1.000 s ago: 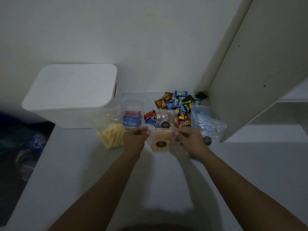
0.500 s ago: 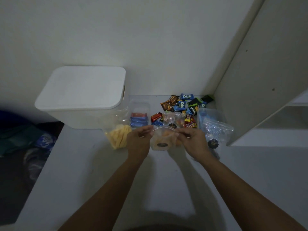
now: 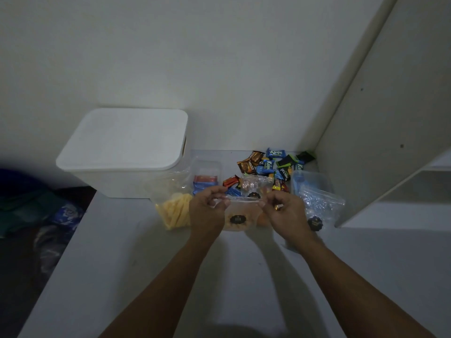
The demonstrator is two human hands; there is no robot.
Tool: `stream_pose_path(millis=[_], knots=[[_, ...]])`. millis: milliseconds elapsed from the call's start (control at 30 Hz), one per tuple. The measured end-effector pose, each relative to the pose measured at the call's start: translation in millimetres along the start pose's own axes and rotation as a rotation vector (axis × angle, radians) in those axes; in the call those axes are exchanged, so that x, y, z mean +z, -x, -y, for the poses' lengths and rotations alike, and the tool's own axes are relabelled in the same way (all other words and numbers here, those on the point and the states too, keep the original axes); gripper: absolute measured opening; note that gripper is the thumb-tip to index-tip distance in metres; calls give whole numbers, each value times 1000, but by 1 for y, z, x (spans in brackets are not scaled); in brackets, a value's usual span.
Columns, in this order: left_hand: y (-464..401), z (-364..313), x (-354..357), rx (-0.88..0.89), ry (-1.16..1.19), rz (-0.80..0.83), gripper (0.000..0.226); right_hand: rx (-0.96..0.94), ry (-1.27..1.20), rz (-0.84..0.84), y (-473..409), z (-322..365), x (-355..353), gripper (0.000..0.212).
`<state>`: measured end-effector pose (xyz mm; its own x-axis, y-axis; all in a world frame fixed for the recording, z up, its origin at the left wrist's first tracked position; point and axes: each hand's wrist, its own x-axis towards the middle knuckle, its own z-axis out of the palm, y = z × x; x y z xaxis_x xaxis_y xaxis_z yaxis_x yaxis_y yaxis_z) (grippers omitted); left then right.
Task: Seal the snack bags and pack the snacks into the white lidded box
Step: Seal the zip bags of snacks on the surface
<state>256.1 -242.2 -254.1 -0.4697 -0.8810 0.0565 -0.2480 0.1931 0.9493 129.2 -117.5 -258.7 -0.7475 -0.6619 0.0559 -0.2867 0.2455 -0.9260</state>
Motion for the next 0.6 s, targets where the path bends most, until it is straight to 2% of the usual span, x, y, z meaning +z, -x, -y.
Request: stream_pose_path(millis=[167, 300, 433, 600], knots=[[-4, -2, 2, -15, 54, 101, 33, -29, 9, 50, -3, 7, -6, 33], [-6, -3, 2, 28, -5, 275, 25, 4, -12, 23, -5, 6, -10, 20], [-5, -7, 6, 35, -133, 261, 7, 13, -19, 80, 0, 6, -11, 20], [1, -16, 7, 57, -191, 256, 4, 15, 21, 134, 0, 10, -9, 22]])
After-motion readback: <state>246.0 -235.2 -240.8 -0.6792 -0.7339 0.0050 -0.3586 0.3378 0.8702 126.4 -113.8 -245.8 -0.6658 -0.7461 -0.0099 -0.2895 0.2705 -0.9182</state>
